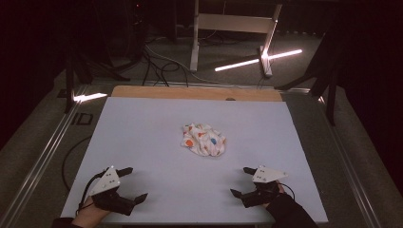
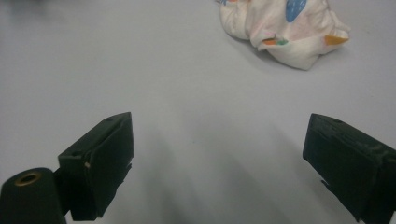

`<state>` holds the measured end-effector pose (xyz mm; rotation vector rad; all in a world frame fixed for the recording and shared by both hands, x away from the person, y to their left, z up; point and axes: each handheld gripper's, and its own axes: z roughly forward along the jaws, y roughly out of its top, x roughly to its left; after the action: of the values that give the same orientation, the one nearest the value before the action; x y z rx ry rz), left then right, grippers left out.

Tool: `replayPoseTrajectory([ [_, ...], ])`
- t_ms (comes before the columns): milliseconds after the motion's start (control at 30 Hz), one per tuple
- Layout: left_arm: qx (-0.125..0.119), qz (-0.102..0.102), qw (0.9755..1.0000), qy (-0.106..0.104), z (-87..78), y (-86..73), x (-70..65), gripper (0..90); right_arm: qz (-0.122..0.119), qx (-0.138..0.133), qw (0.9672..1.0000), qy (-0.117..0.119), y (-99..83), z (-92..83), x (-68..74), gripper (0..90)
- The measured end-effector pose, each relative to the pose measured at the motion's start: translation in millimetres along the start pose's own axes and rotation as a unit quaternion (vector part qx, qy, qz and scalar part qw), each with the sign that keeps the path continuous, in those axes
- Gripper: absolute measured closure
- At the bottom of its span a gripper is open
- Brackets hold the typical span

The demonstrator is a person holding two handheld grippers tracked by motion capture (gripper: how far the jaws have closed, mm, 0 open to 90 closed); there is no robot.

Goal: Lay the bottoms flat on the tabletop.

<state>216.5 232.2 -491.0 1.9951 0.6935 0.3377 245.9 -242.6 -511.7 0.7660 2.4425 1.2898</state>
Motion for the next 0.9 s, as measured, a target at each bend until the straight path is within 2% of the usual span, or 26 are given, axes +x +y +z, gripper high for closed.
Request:
replayPoseTrajectory([
  [200, 0.008, 0.003, 0.9998, -0.015, 3.4, 0.1, -1.9, 0.0, -0.008, 0.011, 0.9999, 0.007, 0.9, 0.7, 3.7, 9.2],
  [333, 0.011, 0.009, 0.9998, -0.011, 5.4, 1.3, -4.2, 0.0, -0.007, 0.011, 0.9999, 0.011, 1.5, 0.1, 3.2, 9.2],
  [433, 0.011, 0.006, 0.9996, -0.024, 6.9, 2.3, -5.9, 0.0, -0.011, 0.017, 0.9997, 0.012, 2.1, -0.3, 4.7, 9.2],
  [533, 0.019, 0.014, 0.9989, -0.039, 10.6, 3.8, -10.1, 0.0, -0.011, 0.013, 0.9997, 0.015, 4.4, -1.9, 7.2, 9.2],
  [633, 0.028, 0.024, 0.9972, -0.065, 14.9, 5.4, -14.4, 0.0, -0.014, 0.017, 0.9996, 0.016, 6.0, -2.7, 9.5, 9.2],
  [767, 0.031, 0.037, 0.9962, -0.073, 14.5, 6.8, -18.8, 0.0, -0.015, 0.017, 0.9996, 0.017, 7.7, -4.0, 11.2, 9.2],
  [900, 0.026, 0.039, 0.996, -0.076, 13.7, 10.4, -20.5, 0.0, -0.013, 0.014, 0.9997, 0.015, 9.8, -6.6, 11.1, 9.2],
])
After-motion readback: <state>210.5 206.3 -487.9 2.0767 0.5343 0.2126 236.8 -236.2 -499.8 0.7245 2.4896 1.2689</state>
